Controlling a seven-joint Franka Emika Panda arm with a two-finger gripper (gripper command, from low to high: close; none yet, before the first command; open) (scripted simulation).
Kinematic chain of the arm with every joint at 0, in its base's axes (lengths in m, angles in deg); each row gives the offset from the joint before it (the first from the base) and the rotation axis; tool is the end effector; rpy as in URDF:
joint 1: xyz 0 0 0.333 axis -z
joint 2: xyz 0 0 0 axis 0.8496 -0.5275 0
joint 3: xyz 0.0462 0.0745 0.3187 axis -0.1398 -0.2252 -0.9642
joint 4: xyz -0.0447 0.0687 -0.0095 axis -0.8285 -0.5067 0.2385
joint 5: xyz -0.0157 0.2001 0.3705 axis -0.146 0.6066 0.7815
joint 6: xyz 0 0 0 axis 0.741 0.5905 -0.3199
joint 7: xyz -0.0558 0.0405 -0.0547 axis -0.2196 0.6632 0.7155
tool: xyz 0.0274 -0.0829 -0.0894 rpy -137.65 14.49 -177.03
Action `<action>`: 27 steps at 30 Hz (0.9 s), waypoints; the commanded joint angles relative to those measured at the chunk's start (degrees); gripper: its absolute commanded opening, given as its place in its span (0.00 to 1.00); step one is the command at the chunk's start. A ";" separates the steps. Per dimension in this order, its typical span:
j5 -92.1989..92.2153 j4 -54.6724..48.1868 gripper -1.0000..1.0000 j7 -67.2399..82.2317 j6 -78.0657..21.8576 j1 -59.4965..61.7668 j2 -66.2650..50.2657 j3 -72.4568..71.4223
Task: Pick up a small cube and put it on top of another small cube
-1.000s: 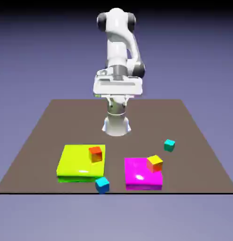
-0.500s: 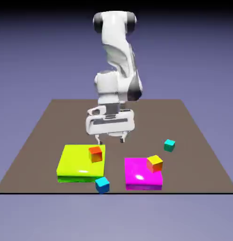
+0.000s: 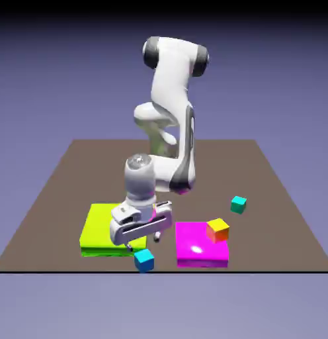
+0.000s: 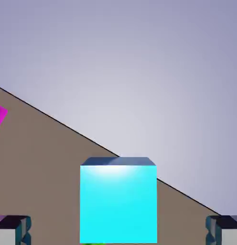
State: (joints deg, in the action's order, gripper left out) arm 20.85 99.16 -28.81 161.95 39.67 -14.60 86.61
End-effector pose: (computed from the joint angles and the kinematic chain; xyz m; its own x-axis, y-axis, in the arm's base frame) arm 0.5475 -0.0679 0.1170 0.9658 -0.2583 0.0213 -0.2580 -0.9660 -0.0177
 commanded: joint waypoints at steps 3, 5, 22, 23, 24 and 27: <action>2.73 -1.18 0.00 2.02 2.49 2.30 -3.65 -2.92; 1.18 -0.51 0.00 0.87 1.08 0.99 -1.57 -1.26; -26.97 9.08 0.00 -17.57 -13.71 -10.12 27.26 -14.53; -26.36 9.41 0.00 -17.13 -11.33 -9.97 25.18 -14.78; -25.76 9.74 0.00 -16.69 -8.95 -9.82 23.11 -15.02; -24.97 10.17 1.00 -16.12 -5.87 -9.62 20.42 -15.34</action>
State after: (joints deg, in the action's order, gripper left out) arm -4.11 109.33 -44.93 156.08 30.05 5.82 71.28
